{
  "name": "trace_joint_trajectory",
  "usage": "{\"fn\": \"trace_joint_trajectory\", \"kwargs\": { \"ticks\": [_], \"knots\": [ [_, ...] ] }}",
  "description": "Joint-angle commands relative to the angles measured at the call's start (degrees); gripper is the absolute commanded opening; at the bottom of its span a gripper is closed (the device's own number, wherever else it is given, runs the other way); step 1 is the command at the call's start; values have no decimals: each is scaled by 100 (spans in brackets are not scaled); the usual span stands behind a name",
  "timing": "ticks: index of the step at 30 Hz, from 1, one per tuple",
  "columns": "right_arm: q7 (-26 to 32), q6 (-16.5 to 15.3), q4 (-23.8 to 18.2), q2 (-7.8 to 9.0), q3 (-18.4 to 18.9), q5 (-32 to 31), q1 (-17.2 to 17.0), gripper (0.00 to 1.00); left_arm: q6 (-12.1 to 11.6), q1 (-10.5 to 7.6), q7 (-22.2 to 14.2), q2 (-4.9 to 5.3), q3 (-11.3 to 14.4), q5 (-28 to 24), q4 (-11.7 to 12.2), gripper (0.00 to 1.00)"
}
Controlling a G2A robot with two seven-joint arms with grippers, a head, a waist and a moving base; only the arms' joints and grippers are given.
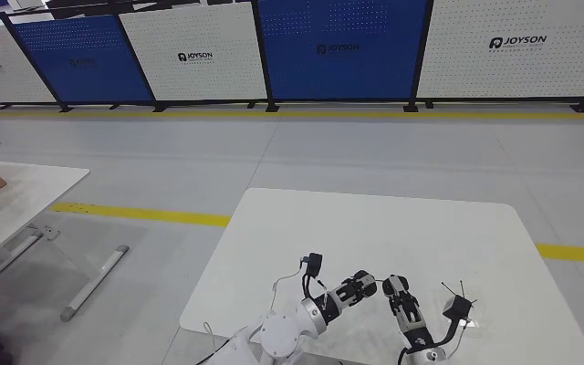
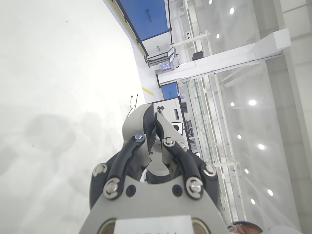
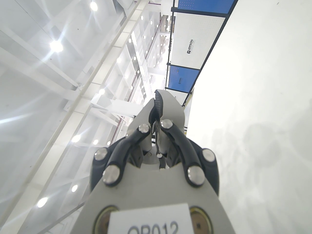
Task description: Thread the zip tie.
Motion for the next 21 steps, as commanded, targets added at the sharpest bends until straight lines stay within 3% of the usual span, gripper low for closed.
{"fn": "trace_joint_trajectory", "kwargs": {
  "ticks": [1,19,20,21],
  "knots": [
    [0,0,0,0,0,0,0,0,-2,-3,-5,0,-6,-6,4,0],
    [0,0,0,0,0,0,0,0,-29,18,-77,4,-19,5,-18,0],
    [0,0,0,0,0,0,0,0,-31,21,-78,4,-16,11,-26,26],
    [0,0,0,0,0,0,0,0,-35,16,-108,6,-8,45,-31,40]
  ]
}}
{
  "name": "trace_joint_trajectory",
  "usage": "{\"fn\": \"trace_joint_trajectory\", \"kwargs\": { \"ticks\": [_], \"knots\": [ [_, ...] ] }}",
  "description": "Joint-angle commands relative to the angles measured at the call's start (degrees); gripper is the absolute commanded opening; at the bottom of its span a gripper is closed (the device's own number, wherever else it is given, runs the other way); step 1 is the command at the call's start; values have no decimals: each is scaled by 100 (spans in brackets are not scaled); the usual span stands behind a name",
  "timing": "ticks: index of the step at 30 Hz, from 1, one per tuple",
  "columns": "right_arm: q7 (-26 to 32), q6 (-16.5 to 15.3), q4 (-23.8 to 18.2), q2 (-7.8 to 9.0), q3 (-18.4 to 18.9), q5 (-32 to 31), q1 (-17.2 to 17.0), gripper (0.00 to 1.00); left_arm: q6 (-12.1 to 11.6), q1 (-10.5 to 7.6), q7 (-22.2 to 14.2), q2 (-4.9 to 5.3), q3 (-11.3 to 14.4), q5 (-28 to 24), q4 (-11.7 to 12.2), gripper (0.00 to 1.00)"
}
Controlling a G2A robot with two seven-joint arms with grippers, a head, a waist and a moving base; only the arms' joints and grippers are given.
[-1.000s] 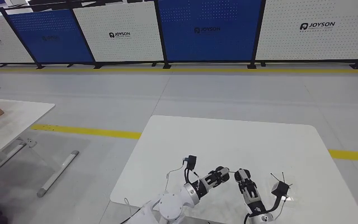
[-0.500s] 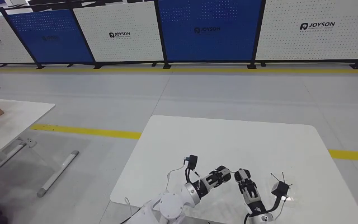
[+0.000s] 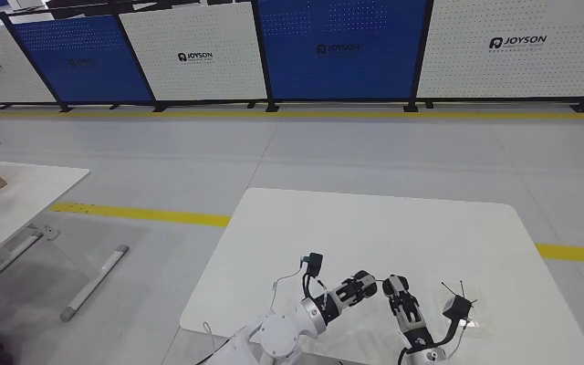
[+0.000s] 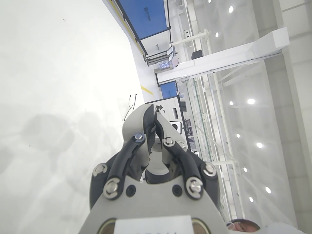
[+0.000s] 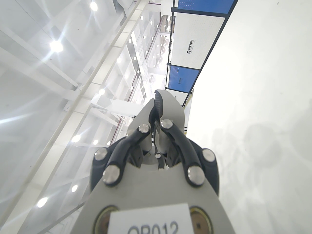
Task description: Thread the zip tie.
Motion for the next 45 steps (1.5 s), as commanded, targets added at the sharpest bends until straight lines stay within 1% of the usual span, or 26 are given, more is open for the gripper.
{"fn": "trace_joint_trajectory", "kwargs": {
  "ticks": [1,3,6,9,12,14,26,31,32,33,34,36,39,43,45],
  "knots": [
    [0,0,0,0,0,0,0,0,-6,-1,-33,3,9,47,-6,44],
    [0,0,0,0,0,0,0,0,-4,8,-30,4,15,72,-14,44],
    [0,0,0,0,0,0,0,0,3,11,-20,4,19,93,-14,32],
    [0,0,0,0,0,0,0,0,0,12,4,2,15,85,-7,22],
    [0,0,0,0,0,0,0,0,-5,8,22,0,13,82,2,5],
    [0,0,0,0,0,0,0,0,-3,6,31,-1,14,91,3,0],
    [0,0,0,0,0,0,0,0,-5,-8,35,-4,17,132,23,0],
    [16,29,-2,-2,-1,-2,9,0,-6,7,23,1,13,159,-25,0],
    [33,54,-8,-4,-1,-10,13,7,-3,10,17,2,11,164,-38,0],
    [43,71,-15,-6,1,-17,12,40,0,12,7,3,9,164,-50,0],
    [45,82,-26,-9,6,-22,7,100,5,15,-6,5,5,163,-62,0],
    [34,38,-70,-15,18,38,-18,100,7,20,-43,10,-14,146,-93,0],
    [56,-58,-144,-12,96,106,-82,100,-30,45,-105,37,-145,86,-129,0],
    [108,-155,-242,6,257,185,-220,100,-113,168,-279,103,-395,31,-193,0],
    [130,-213,-296,17,362,248,-302,100,-104,235,-429,147,-517,115,-207,0]
  ]
}}
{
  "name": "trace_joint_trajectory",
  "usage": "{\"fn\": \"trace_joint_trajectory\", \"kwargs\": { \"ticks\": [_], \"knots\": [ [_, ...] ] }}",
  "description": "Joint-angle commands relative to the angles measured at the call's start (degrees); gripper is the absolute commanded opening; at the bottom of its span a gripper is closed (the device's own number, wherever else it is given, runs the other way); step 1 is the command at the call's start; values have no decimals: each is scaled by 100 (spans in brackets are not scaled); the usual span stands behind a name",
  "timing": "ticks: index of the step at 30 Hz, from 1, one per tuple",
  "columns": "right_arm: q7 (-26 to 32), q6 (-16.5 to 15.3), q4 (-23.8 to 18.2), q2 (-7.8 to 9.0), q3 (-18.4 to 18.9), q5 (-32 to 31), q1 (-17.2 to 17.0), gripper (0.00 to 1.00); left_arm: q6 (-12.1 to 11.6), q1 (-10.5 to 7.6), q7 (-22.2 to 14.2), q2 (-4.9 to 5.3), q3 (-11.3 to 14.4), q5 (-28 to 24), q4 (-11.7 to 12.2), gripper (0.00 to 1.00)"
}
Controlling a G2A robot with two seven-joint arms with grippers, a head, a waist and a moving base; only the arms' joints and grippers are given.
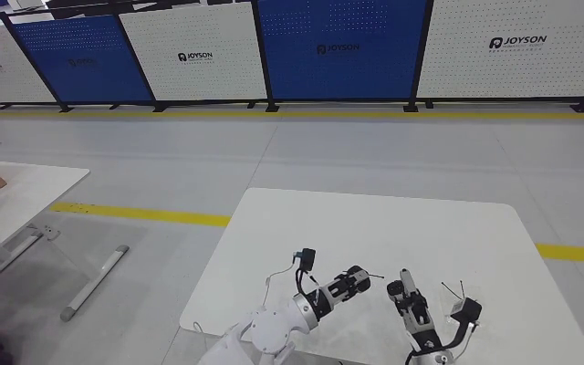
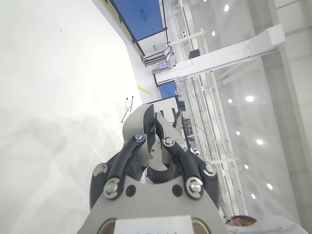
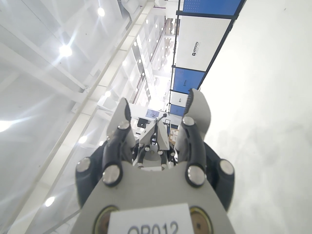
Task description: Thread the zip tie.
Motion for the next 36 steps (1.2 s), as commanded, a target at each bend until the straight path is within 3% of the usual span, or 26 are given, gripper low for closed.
{"fn": "trace_joint_trajectory", "kwargs": {
  "ticks": [1,3,14,17,19,21,24,25,26,34,36],
  "knots": [
    [11,-55,-56,8,91,68,-71,100,46,58,-175,42,-103,92,-8,0],
    [-10,-55,-137,6,132,162,-103,100,128,97,-437,77,-198,-2,-25,0],
    [-10,-55,-137,6,132,162,-103,100,131,92,-385,74,-184,15,-24,0],
    [-10,-55,-137,6,132,162,-103,100,-34,75,-620,86,-239,-243,-15,0],
    [-10,-55,-137,6,132,162,-103,100,-220,101,-922,119,-379,-485,13,0],
    [-10,-55,-137,6,132,162,-103,100,-374,135,-1475,174,-535,-725,70,0],
    [-10,-55,-137,6,132,162,-103,100,-368,17,-2860,282,-735,-1031,309,0],
    [-10,-55,-137,6,132,162,-103,100,-374,-45,-2901,305,-850,-1001,457,0],
    [-10,-55,-137,6,132,162,-103,100,-350,-63,-2622,303,-919,-999,534,0],
    [-10,-55,-137,6,132,162,-103,100,-350,-63,-2622,303,-919,-999,534,0],
    [-10,-55,-137,6,132,162,-103,100,-370,-62,-2438,296,-921,-1013,509,0]
  ]
}}
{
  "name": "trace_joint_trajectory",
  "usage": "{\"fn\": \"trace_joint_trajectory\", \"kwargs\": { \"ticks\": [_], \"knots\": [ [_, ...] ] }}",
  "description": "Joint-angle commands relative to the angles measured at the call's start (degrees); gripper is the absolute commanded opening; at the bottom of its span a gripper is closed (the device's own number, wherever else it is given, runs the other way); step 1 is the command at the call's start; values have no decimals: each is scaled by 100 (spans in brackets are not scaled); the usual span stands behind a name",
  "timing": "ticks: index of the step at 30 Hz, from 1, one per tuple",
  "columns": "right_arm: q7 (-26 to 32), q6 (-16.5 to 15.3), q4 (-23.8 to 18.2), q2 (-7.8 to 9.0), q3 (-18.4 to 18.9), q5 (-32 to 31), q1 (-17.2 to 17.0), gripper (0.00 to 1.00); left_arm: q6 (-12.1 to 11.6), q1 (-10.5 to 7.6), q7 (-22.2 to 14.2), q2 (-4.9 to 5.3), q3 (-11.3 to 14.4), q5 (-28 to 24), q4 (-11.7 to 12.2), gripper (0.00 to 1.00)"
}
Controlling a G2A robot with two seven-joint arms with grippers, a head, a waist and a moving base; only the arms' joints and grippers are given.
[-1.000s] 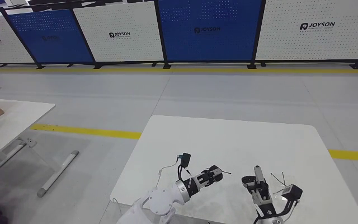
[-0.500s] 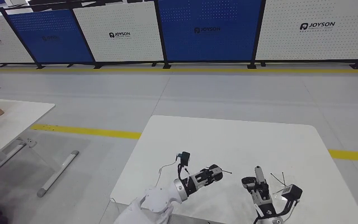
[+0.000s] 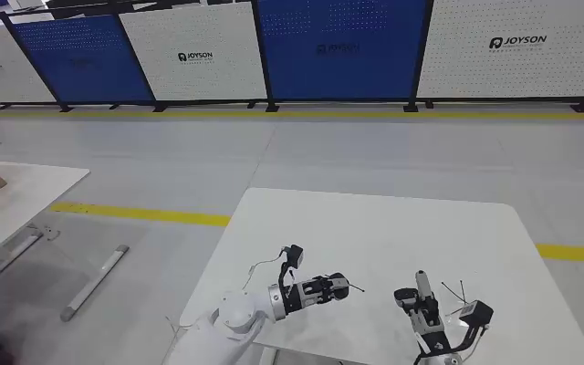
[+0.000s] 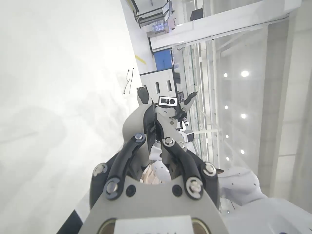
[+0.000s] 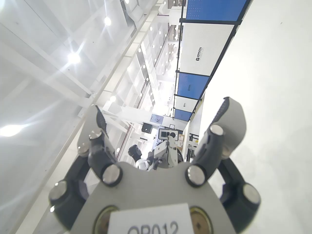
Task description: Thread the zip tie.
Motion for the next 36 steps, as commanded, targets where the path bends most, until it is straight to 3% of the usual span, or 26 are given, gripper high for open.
{"fn": "trace_joint_trajectory", "kwargs": {
  "ticks": [1,6,10,13,17,33,36],
  "knots": [
    [0,0,0,0,0,0,0,100,-29,16,245,-13,18,-108,-49,0],
    [0,0,0,0,0,0,0,100,-260,67,396,-10,-72,-447,-223,0],
    [0,0,0,0,0,0,0,100,-443,178,274,19,-160,-598,-488,0],
    [0,0,0,0,0,0,0,100,-838,331,38,41,-280,-980,-707,0],
    [0,0,0,0,0,0,0,100,-838,496,-340,54,-409,-1270,-922,0],
    [0,0,0,0,0,0,0,100,-829,494,-317,54,-406,-1267,-926,0],
    [0,0,0,0,0,0,0,100,-838,460,-158,46,-417,-1277,-1118,0]
  ]
}}
